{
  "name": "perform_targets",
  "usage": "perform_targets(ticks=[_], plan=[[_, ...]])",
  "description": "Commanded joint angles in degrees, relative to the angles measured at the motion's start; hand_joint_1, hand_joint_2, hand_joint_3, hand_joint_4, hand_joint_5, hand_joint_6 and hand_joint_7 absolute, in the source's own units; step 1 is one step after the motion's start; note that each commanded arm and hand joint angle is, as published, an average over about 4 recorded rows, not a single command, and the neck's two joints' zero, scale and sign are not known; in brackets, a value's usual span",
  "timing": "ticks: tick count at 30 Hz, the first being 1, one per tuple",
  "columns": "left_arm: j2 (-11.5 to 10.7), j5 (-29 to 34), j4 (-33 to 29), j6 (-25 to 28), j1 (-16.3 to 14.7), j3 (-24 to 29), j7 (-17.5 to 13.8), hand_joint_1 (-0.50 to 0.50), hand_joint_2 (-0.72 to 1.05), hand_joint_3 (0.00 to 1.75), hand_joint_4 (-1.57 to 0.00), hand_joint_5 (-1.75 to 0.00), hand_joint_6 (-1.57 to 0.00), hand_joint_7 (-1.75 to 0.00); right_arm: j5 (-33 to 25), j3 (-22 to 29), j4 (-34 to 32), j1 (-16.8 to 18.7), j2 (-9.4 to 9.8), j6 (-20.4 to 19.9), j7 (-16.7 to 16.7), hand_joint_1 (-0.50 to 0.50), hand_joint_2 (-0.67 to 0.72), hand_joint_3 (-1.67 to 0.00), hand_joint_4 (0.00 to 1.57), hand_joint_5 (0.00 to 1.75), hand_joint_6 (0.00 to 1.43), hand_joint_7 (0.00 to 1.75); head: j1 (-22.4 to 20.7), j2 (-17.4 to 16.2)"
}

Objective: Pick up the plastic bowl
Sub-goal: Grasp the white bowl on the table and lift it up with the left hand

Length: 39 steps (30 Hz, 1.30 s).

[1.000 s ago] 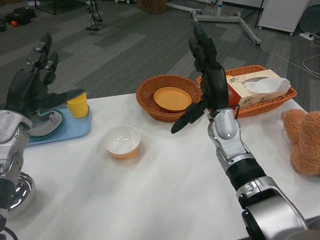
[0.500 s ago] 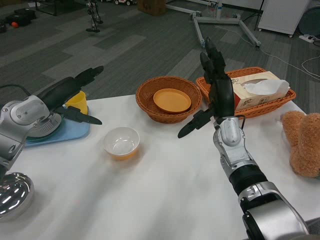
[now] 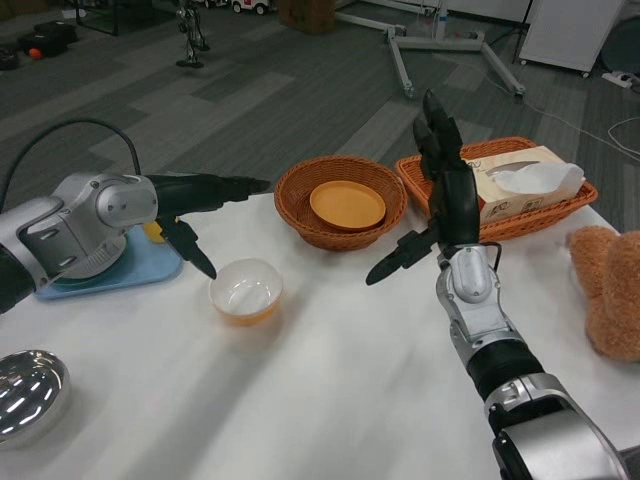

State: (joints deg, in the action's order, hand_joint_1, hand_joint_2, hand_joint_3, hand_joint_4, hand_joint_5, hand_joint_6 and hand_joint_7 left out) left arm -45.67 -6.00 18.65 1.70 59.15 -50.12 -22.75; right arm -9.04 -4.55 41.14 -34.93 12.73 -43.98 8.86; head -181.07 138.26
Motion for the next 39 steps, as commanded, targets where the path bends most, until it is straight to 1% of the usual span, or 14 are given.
perform_targets(ticks=[1,3,5,7,10,16,20,21,24,25,27,30,35,39], plan=[[-1.6,4.6,1.7,0.2,4.6,-6.5,-1.5,-0.5,0.6,0.0,0.0,0.0,0.0,0.0,-0.5,0.4,0.3,0.5,0.01,-0.4,0.3,-0.42,0.47,0.0,0.0,0.0,0.0,0.0,-0.7,0.2],[-2.0,8.0,2.7,1.0,7.7,-11.2,-2.3,-0.5,0.63,0.0,0.0,0.0,0.0,0.0,-0.5,0.4,0.5,0.5,0.01,-0.4,0.2,-0.42,0.47,0.0,0.0,0.0,0.0,0.0,-1.1,0.3],[-2.3,8.9,3.3,2.2,10.2,-15.3,-3.1,-0.5,0.67,0.0,0.0,0.0,0.0,0.0,-0.5,0.5,0.6,0.5,0.01,-0.4,0.2,-0.42,0.47,0.0,0.0,0.0,0.0,0.0,-1.5,0.2],[-2.4,9.1,3.6,3.9,12.0,-18.1,-3.6,-0.5,0.69,0.02,0.0,0.0,0.0,0.0,-0.5,0.6,0.7,0.5,0.01,-0.4,0.2,-0.42,0.47,0.0,0.0,0.0,0.0,0.0,-1.7,0.2],[-2.4,9.9,4.5,5.2,13.4,-21.1,-3.6,-0.5,0.69,0.09,0.0,0.0,0.0,0.0,-0.5,0.7,0.9,0.5,-0.06,-0.6,0.2,-0.42,0.47,0.0,0.0,0.0,0.0,0.0,-2.0,0.2],[-1.5,9.9,6.6,5.5,14.2,-24.3,-3.6,-0.5,0.69,0.09,0.0,0.0,0.0,0.0,-0.7,0.6,1.4,0.5,-0.12,-1.0,0.2,-0.42,0.47,0.0,0.0,0.0,0.0,0.0,-2.2,0.0],[0.5,9.4,8.7,5.4,14.5,-27.2,-3.5,-0.5,0.69,0.09,0.0,0.0,0.0,0.0,-1.1,0.5,2.0,0.5,-0.21,-1.1,0.2,-0.42,0.47,0.0,0.0,0.0,0.0,0.0,-2.6,-0.3],[1.2,9.1,9.3,5.4,14.5,-27.7,-3.5,-0.5,0.69,0.07,0.0,0.0,0.0,0.0,-1.1,0.4,2.2,0.5,-0.23,-1.2,0.2,-0.42,0.47,0.0,0.0,0.0,0.0,0.0,-2.9,-0.3],[4.2,5.8,11.3,6.0,14.3,-29.3,-3.4,-0.5,0.69,0.02,0.0,0.0,0.0,0.0,-1.4,0.1,3.0,0.5,-0.32,-1.5,0.2,-0.42,0.47,0.0,0.0,0.0,0.0,0.0,-3.5,-0.4],[5.2,4.6,11.9,6.3,14.0,-29.5,-3.4,-0.5,0.69,0.04,0.0,0.0,0.0,0.0,-1.4,0.0,3.2,0.5,-0.36,-1.5,0.2,-0.42,0.47,0.0,0.0,0.0,0.0,0.0,-3.6,-0.5],[6.8,3.4,12.8,6.9,13.6,-29.4,-3.4,-0.5,0.69,0.04,0.0,0.0,0.0,0.0,-1.5,0.0,3.3,0.5,-0.41,-1.6,0.2,-0.42,0.47,0.0,0.0,0.0,0.0,0.0,-4.0,-0.6],[9.8,0.9,14.2,7.9,12.2,-27.8,-3.4,-0.5,0.69,0.07,0.0,0.0,0.0,0.0,-1.7,-0.1,3.3,0.8,-0.45,-1.9,0.2,-0.42,0.47,0.0,0.0,0.0,0.0,0.0,-3.8,-0.6],[11.9,0.1,14.7,9.2,11.0,-26.0,-3.4,-0.5,0.6,0.09,0.0,0.0,0.0,0.0,-2.1,-0.2,3.1,1.6,-0.6,-2.2,0.1,-0.42,0.47,0.0,0.0,0.0,0.0,0.0,-3.5,-0.9],[12.7,0.3,15.0,9.4,10.8,-25.5,-3.4,-0.5,0.6,0.09,0.0,0.0,0.0,0.0,-2.6,-0.3,2.5,2.2,-0.69,-2.6,0.1,-0.42,0.47,0.0,0.0,0.0,0.0,0.0,-3.3,-1.2]])
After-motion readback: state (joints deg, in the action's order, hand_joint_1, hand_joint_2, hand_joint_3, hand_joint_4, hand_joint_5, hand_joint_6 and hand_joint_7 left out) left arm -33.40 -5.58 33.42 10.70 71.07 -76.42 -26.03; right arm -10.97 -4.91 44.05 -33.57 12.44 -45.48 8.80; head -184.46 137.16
